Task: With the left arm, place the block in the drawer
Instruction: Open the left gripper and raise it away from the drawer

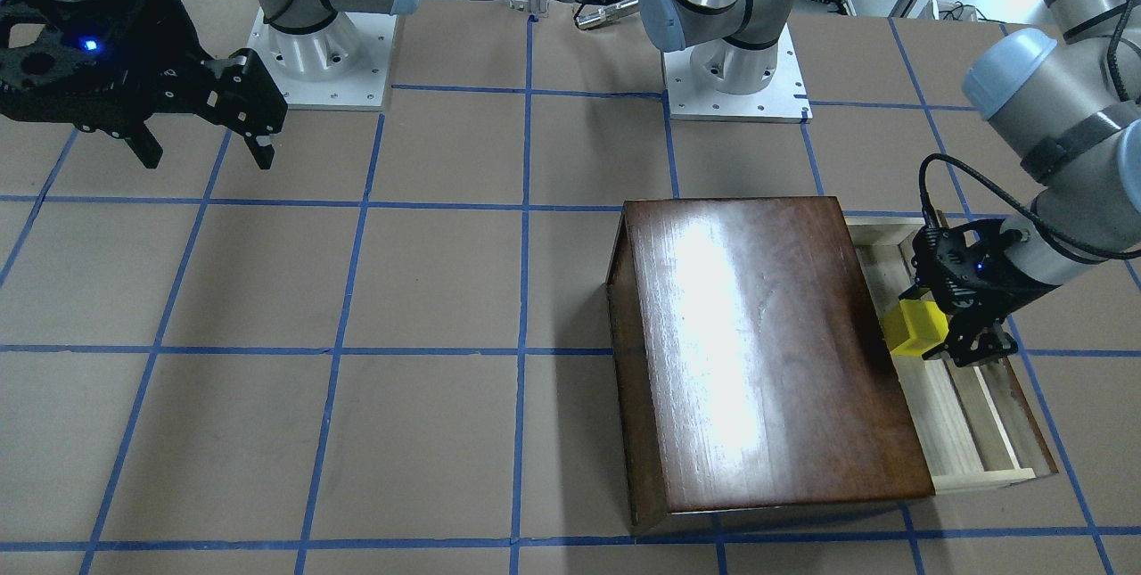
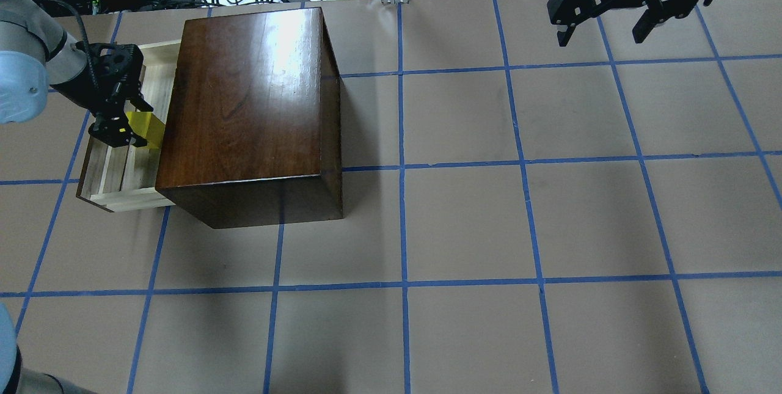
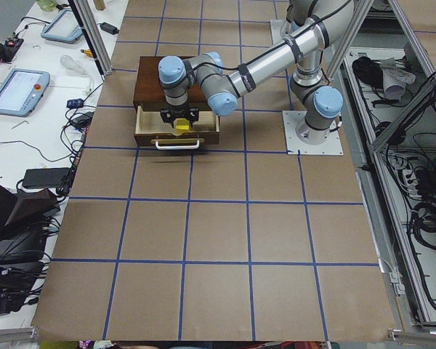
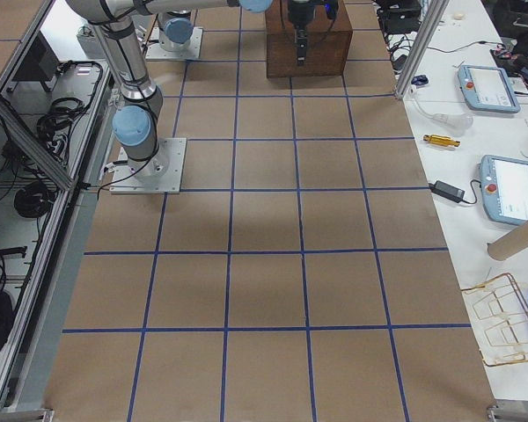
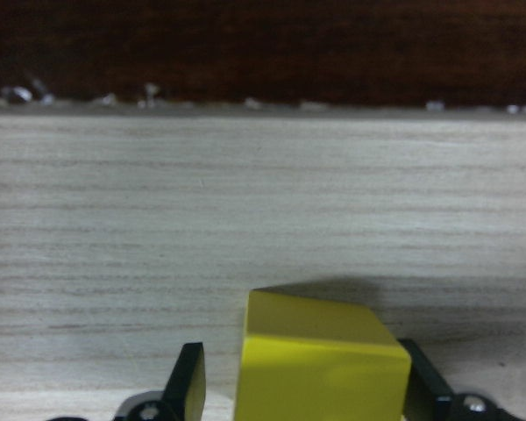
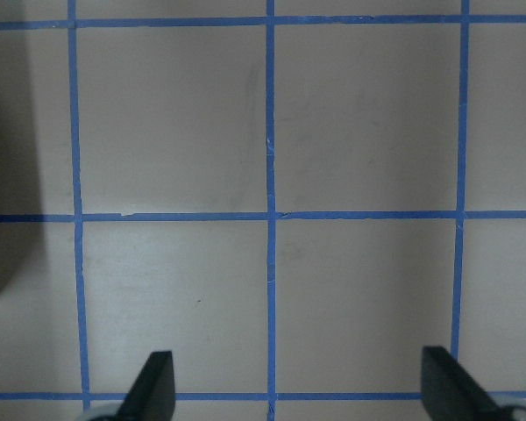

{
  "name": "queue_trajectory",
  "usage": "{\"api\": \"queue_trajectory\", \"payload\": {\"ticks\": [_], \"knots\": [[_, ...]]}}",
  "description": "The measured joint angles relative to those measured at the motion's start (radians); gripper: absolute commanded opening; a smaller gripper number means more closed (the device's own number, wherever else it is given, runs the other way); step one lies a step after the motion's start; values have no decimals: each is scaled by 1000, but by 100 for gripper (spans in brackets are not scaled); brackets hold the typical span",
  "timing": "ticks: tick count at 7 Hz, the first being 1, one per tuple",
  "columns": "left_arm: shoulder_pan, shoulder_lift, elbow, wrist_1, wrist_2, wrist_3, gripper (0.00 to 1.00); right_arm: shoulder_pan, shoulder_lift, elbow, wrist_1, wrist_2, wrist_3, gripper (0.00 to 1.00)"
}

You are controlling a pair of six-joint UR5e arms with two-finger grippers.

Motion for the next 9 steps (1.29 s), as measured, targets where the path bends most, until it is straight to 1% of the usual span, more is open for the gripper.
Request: {"api": "queue_trajectory", "payload": {"ticks": [2,4,7,8,9], "knots": [[-32,54,54,-108,8,-136,78,0,0,0,0,1,0,100],[-120,129,93,-225,28,-439,79,1,0,0,0,1,0,100],[-254,203,105,-303,59,-918,82,1,-1,0,0,1,1,100],[-281,216,105,-320,61,-1106,89,1,0,0,0,1,0,100],[-298,227,110,-326,61,-1307,94,0,0,0,0,1,0,100]]}}
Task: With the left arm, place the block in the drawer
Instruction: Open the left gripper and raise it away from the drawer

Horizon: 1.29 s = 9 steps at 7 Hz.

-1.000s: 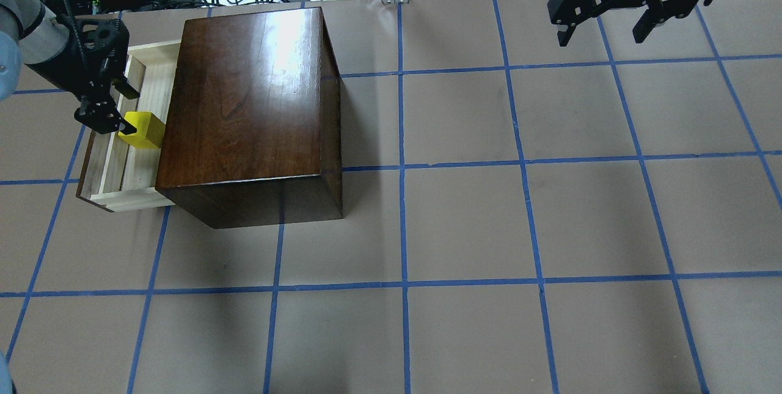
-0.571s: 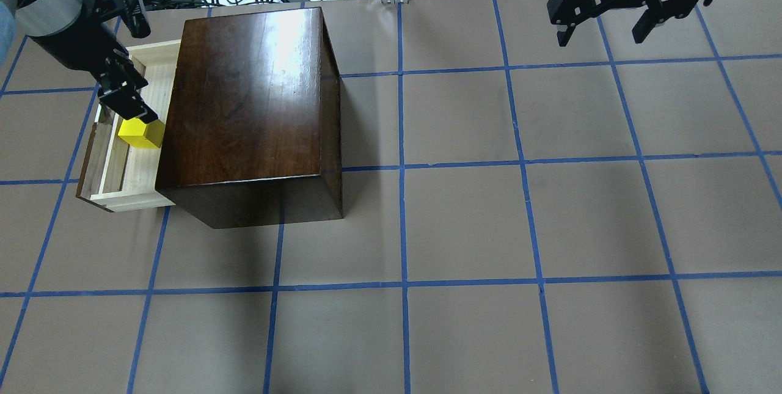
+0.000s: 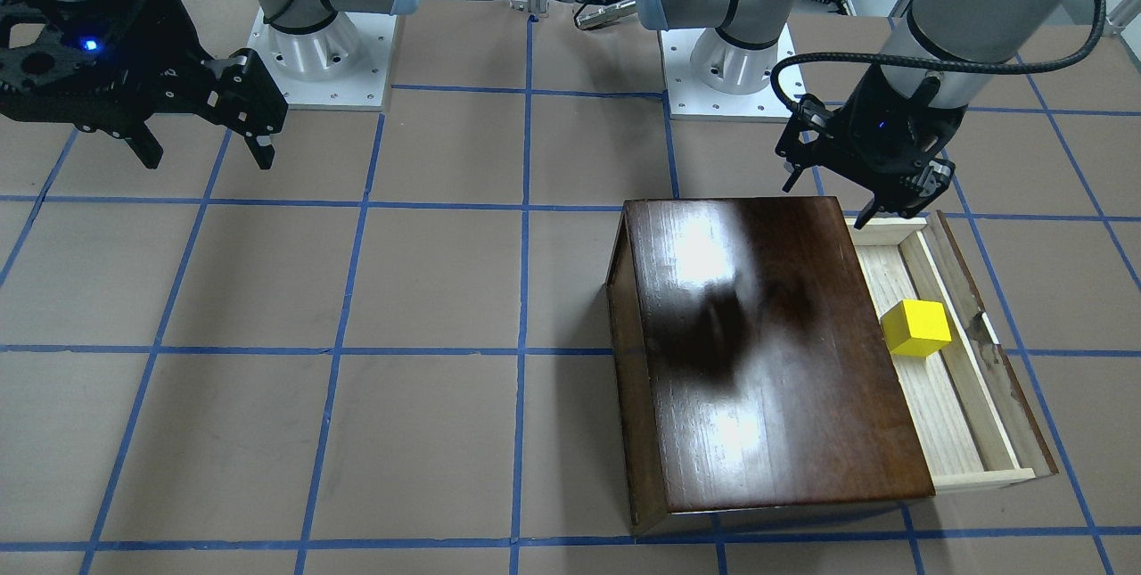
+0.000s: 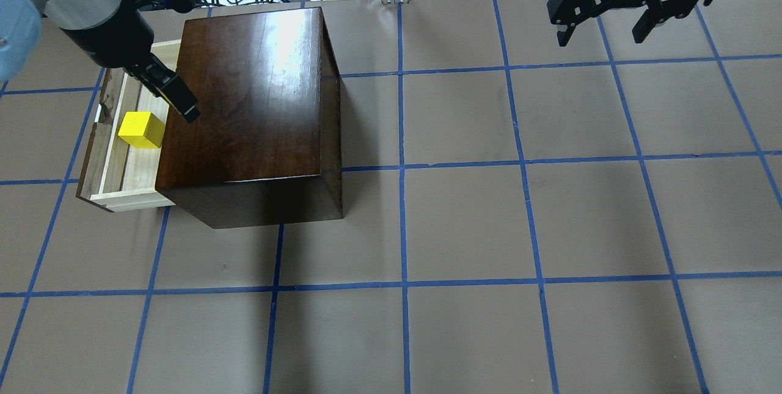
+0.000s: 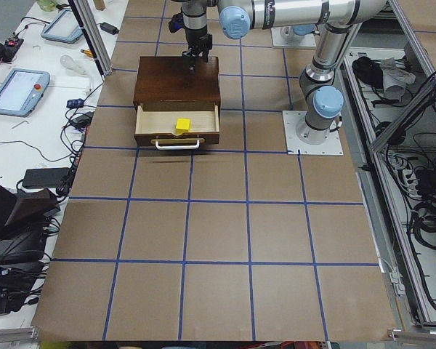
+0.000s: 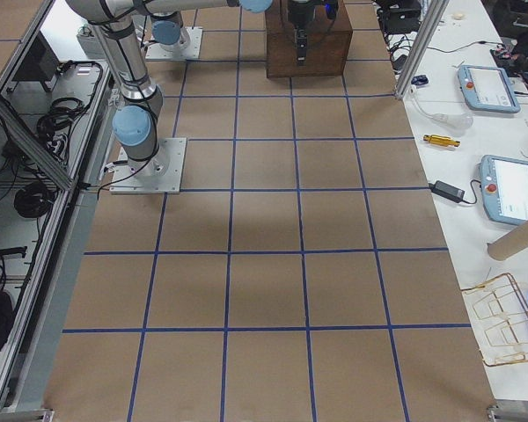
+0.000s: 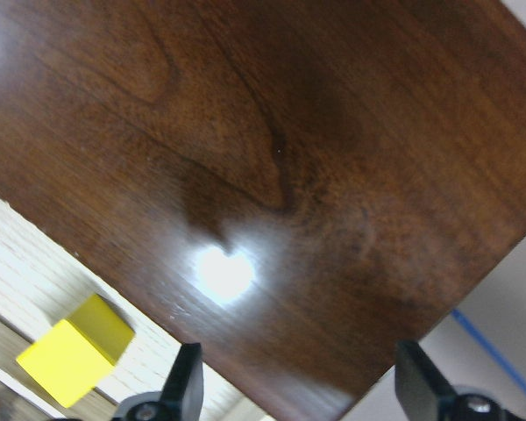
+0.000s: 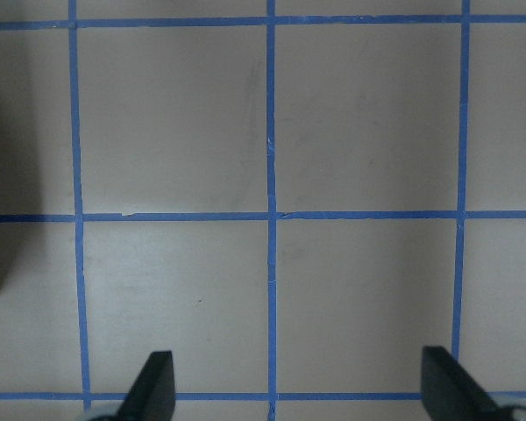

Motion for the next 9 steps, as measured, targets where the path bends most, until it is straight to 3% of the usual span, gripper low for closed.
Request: {"api": "queue_trajectory", "payload": {"ticks": [1,4,9], "knots": [[-9,8,11,0,-2,-168,100,0,0,0,0,0,0,100],[-81,25,24,-7,33,-544,100,0,-1,0,0,0,0,100],[-107,27,36,-16,27,-658,100,0,-1,0,0,0,0,100]]}}
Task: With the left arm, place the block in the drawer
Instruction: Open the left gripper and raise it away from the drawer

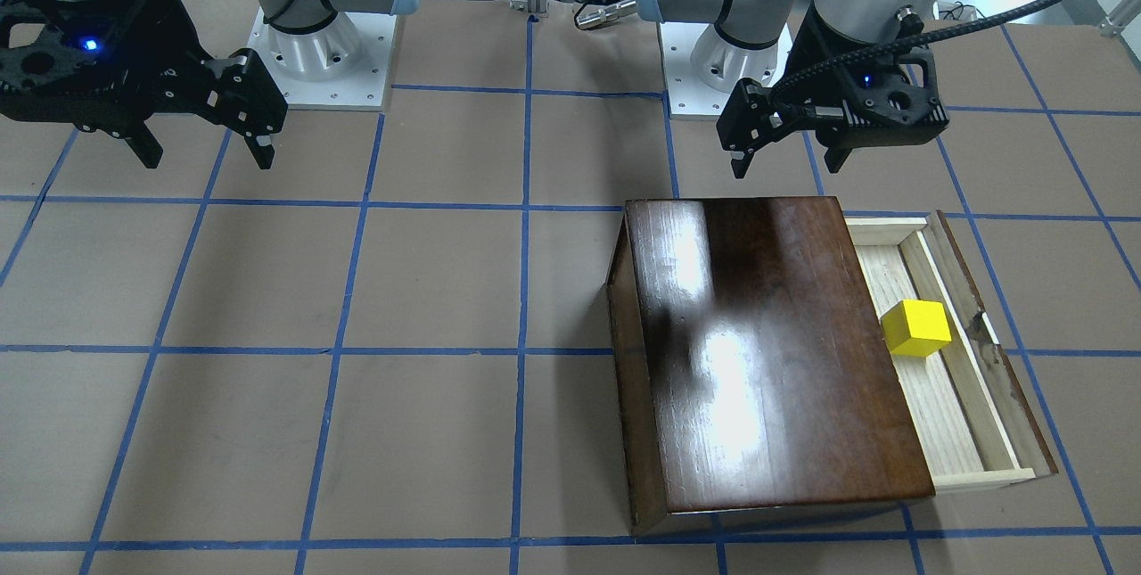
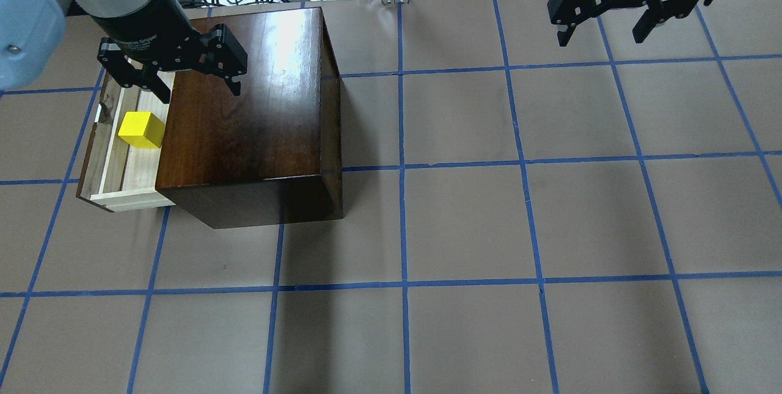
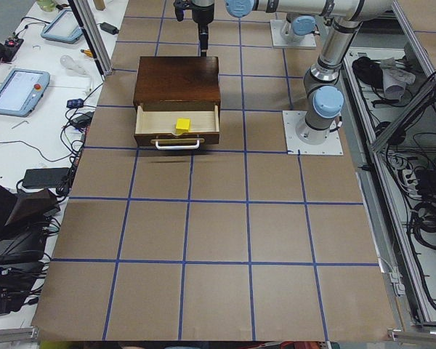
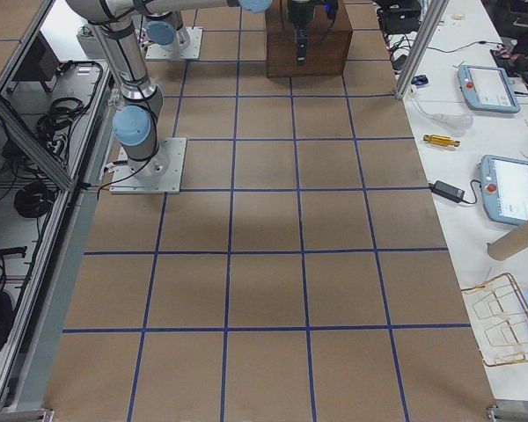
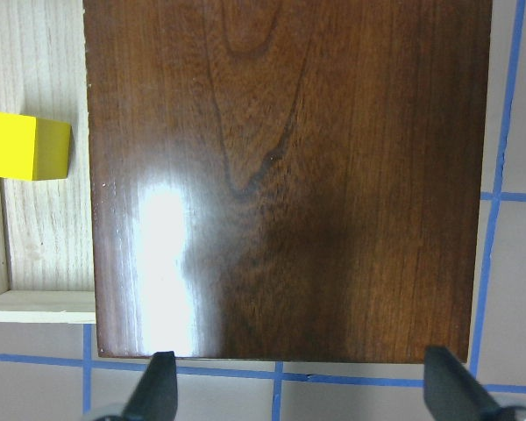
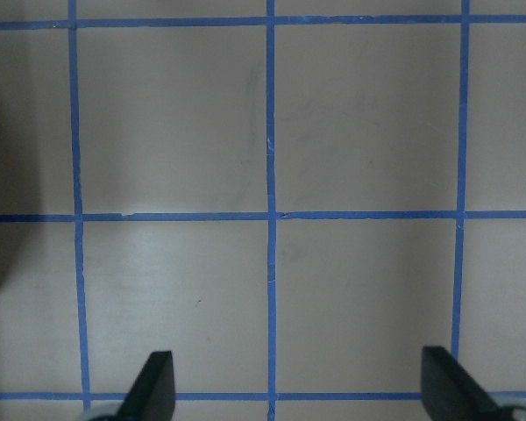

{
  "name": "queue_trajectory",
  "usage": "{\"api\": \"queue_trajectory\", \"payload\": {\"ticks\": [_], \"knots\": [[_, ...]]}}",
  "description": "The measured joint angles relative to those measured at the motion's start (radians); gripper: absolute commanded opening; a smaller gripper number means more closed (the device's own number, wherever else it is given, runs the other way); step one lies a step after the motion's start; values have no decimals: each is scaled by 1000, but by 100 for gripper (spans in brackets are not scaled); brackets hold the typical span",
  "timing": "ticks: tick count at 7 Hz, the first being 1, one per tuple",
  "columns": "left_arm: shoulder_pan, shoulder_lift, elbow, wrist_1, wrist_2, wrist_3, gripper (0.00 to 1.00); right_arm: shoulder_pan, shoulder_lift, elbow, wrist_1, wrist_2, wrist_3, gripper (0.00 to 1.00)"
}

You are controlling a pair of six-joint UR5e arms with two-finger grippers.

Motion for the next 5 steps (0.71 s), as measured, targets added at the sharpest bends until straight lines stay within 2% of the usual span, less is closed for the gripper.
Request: {"api": "queue_trajectory", "payload": {"ticks": [5], "knots": [[2,-5,23,-13,0,-31,100,0,0,0,0,-1,0,100]]}}
